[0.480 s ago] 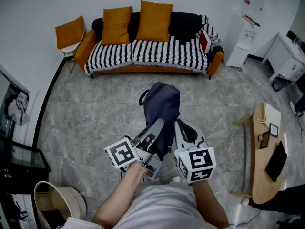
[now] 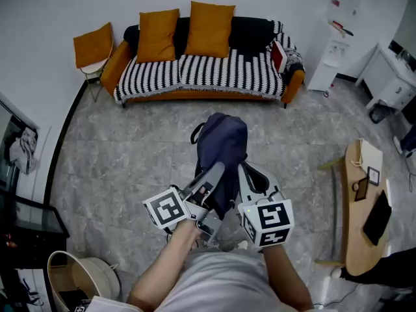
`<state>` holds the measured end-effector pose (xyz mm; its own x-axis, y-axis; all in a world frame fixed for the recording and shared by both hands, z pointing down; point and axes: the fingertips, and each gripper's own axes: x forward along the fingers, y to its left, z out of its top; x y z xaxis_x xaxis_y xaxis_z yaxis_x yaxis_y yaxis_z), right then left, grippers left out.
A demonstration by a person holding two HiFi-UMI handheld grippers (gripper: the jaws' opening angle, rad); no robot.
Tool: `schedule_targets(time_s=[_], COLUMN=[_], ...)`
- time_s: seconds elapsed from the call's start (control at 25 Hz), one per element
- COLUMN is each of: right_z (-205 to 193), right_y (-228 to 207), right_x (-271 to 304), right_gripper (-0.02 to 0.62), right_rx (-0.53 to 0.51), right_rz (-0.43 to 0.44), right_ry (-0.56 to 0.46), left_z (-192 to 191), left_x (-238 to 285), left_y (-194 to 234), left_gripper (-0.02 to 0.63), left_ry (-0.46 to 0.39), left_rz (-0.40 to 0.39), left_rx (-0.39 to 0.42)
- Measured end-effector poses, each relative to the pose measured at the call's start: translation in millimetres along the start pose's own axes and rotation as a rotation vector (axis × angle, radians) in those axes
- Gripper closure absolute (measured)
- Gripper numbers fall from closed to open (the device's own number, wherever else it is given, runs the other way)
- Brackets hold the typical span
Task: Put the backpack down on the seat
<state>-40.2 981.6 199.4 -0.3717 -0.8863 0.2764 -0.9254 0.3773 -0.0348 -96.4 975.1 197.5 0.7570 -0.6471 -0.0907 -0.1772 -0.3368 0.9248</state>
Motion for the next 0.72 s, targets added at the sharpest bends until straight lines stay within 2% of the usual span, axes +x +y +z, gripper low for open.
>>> schedule_targets(time_s=[0.28, 0.44, 0.56, 0.72], right_z=[4, 9, 12, 17], right_y=[14, 12, 9, -1], right_x=[24, 38, 50, 67], right_gripper=[0.594, 0.594, 0.594, 0.594], right_rx=[-0.004, -0.007, -0.010, -0.011], right_rz=[-0.032, -0.055, -0.063, -0.068], right_ry=[0.007, 0.009, 0.005, 0.000], left_z=[24, 41, 50, 64], left_x=[-4, 1, 4, 19], left_y=[14, 21, 31, 36], left_gripper=[0.571, 0.571, 0.571, 0.571], left_ry=[0.036, 0.056, 0.057, 0.051], left_rz=[-0.012, -0.023, -0.002, -0.025], left_rx=[-0.003, 0.030, 0.010, 0.003])
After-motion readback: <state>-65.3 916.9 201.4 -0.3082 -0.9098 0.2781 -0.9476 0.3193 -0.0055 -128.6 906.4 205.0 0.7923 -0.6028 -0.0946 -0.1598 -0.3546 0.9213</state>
